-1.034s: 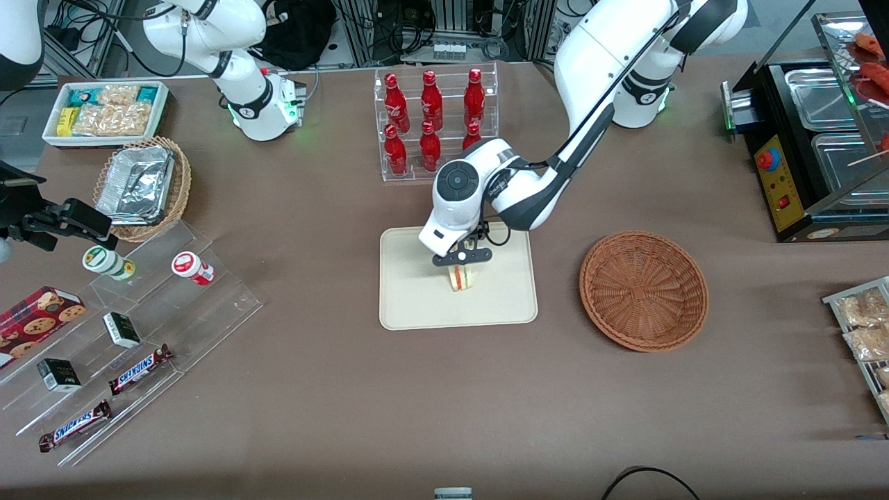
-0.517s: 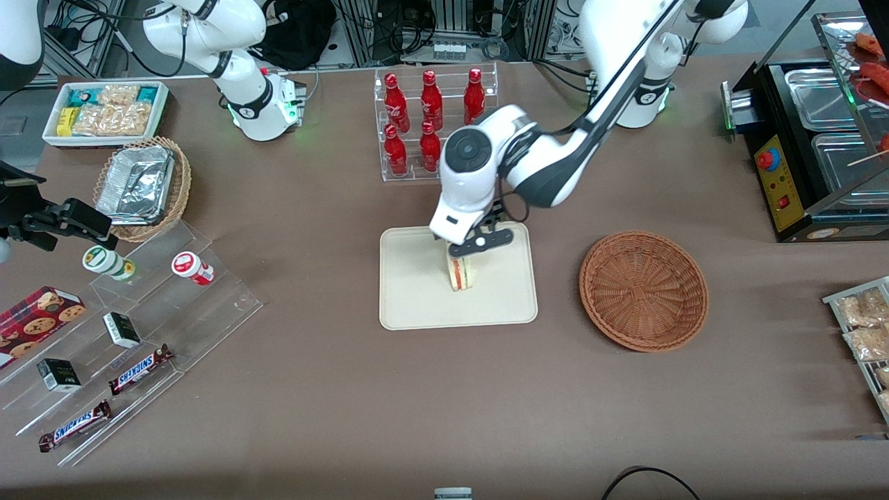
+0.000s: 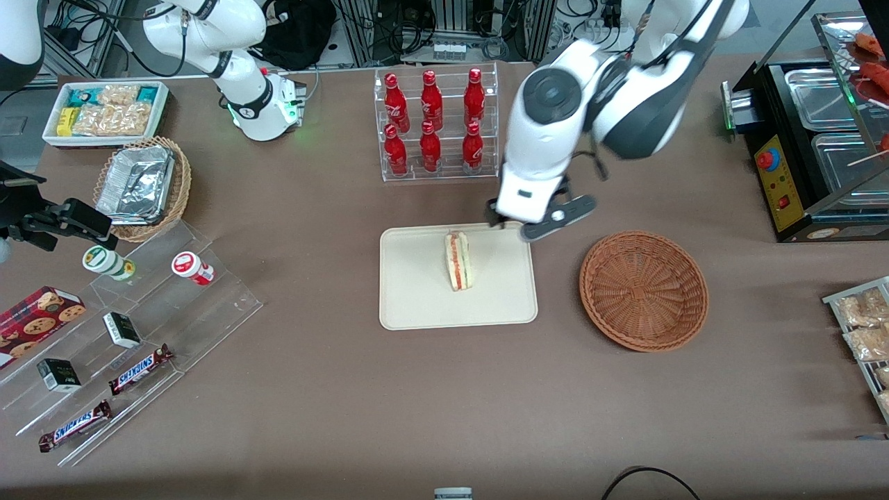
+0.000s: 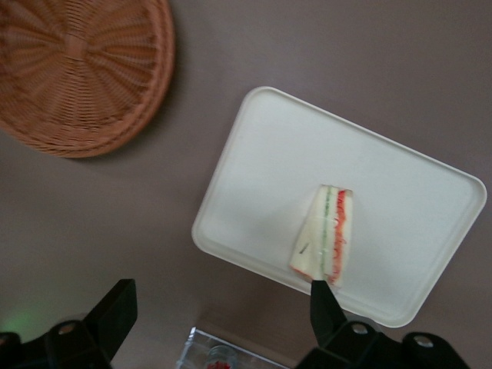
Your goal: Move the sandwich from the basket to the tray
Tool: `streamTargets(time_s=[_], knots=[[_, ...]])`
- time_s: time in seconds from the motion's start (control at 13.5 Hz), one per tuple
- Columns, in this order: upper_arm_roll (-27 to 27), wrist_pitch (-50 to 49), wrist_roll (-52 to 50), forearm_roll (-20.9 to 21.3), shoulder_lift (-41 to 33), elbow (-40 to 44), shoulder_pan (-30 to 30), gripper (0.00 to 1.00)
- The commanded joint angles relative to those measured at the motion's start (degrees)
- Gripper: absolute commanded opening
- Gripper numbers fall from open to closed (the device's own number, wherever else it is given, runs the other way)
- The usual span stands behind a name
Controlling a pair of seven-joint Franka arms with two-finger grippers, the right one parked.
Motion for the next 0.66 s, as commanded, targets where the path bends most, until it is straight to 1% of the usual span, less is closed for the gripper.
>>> streamTargets(time_s=[0.0, 0.15, 0.3, 0.59], knots=[[-0.27, -5.96, 5.99, -1.32, -5.97, -1.84, 4.8, 1.0], [-0.18, -10.63, 12.58, -2.63, -8.61, -1.58, 9.1, 0.99], [-0.27, -14.41, 19.7, -2.9, -10.72, -1.4, 14.46, 1.0], [-0.18, -19.6, 34.19, -3.07, -12.92, -1.31, 22.81, 1.0]])
